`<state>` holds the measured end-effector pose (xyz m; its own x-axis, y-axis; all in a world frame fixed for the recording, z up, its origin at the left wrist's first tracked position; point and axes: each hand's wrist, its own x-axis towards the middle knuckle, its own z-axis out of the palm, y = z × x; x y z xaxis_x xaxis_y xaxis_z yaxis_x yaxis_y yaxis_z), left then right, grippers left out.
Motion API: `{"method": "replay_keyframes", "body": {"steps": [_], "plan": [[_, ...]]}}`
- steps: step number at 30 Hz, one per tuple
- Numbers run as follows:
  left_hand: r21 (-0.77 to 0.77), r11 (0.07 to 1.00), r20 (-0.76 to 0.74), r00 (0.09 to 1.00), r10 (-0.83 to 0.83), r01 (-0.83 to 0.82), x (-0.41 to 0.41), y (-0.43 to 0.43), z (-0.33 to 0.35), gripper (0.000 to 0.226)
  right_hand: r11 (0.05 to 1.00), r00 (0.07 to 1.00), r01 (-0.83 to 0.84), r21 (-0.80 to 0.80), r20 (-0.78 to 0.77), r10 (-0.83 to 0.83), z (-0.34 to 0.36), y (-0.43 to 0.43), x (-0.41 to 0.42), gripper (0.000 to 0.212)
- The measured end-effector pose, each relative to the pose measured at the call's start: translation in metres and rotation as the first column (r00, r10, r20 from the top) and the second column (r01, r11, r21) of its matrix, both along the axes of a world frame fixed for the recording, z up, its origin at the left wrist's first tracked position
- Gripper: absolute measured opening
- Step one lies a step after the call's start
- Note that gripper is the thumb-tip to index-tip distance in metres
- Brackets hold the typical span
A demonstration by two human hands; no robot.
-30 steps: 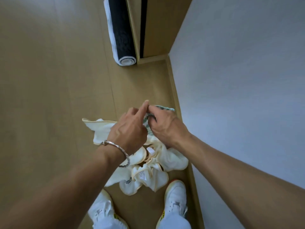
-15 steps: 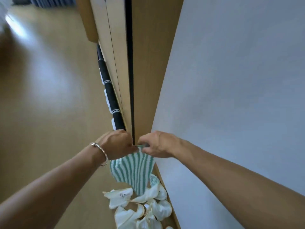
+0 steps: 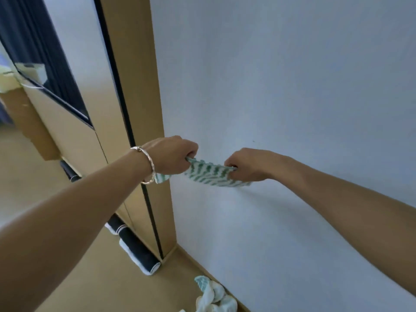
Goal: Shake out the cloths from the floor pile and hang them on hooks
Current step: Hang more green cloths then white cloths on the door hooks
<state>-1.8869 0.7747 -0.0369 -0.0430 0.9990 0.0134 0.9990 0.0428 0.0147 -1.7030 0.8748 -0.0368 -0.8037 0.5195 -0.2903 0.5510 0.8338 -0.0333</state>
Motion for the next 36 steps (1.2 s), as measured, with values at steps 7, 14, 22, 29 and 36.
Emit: {"method": "replay_keyframes", "body": {"steps": [7, 14, 22, 29, 36], "plan": [[-0.003, 0.984, 0.016, 0.984, -0.178, 0.178, 0.059, 0.001, 0.033, 0.024, 0.978, 0.977, 0.209, 0.025, 0.032, -0.21, 0.04, -0.029, 0.074, 0.015], [-0.011, 0.962, -0.01, 0.962, -0.271, 0.271, 0.122, 0.006, 0.039, 0.018, 0.928, 0.926, 0.368, 0.061, 0.07, -0.371, 0.054, -0.071, 0.146, 0.038], [0.054, 0.86, -0.07, 0.861, -0.503, 0.507, 0.267, -0.001, 0.05, 0.025, 0.818, 0.815, 0.572, 0.067, 0.072, -0.576, 0.065, -0.134, 0.286, 0.035], [-0.002, 0.701, -0.074, 0.699, -0.711, 0.713, 0.447, -0.061, 0.044, 0.019, 0.607, 0.608, 0.792, -0.071, -0.007, -0.794, 0.043, -0.249, 0.456, 0.022], [0.002, 0.423, 0.027, 0.422, -0.906, 0.906, 0.658, -0.178, 0.041, 0.029, 0.297, 0.295, 0.955, -0.019, -0.064, -0.953, 0.036, -0.431, 0.63, 0.017]]}}
